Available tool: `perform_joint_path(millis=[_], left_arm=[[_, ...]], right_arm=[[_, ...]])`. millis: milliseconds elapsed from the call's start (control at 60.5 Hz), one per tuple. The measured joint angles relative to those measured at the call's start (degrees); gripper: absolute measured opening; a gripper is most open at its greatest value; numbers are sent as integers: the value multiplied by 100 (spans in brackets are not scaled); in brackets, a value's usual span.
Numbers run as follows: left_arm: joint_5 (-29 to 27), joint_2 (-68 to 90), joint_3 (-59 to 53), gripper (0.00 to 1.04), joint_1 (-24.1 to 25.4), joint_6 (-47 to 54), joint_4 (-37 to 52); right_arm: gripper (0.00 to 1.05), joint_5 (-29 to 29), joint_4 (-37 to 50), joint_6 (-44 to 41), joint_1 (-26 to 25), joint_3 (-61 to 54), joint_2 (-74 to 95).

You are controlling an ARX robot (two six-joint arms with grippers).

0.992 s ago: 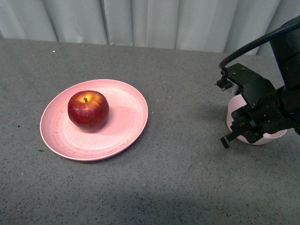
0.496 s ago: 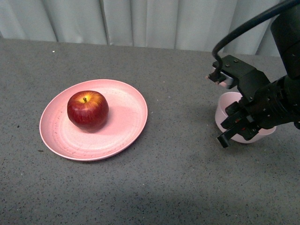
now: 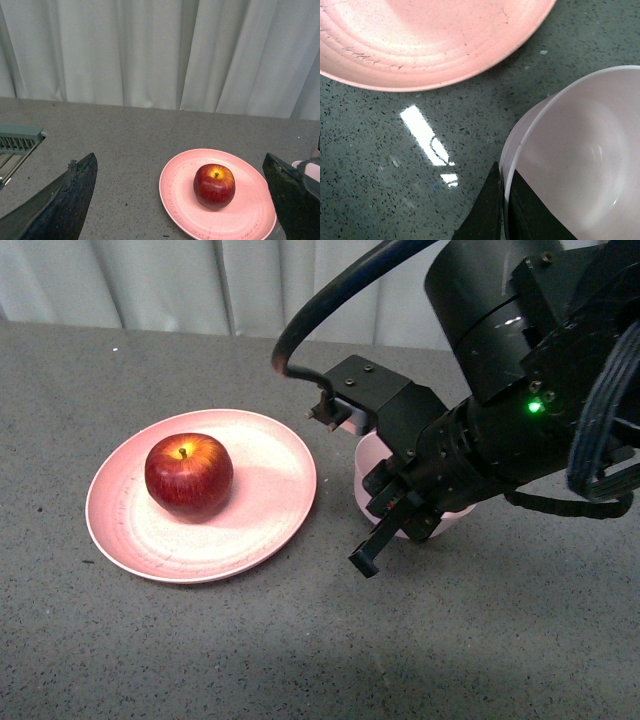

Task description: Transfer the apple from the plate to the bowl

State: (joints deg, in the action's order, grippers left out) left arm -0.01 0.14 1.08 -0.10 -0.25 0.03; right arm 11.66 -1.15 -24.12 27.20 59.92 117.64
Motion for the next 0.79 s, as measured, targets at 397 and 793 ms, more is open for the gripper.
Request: perform_joint_path(millis=[397,793], left_arm=[[0,0,0,98,0,2,0],[0,0,0,98,0,0,0]], right_arm=[[1,-37,-22,11,356,186,367],[34,15,317,216,319,166,396]])
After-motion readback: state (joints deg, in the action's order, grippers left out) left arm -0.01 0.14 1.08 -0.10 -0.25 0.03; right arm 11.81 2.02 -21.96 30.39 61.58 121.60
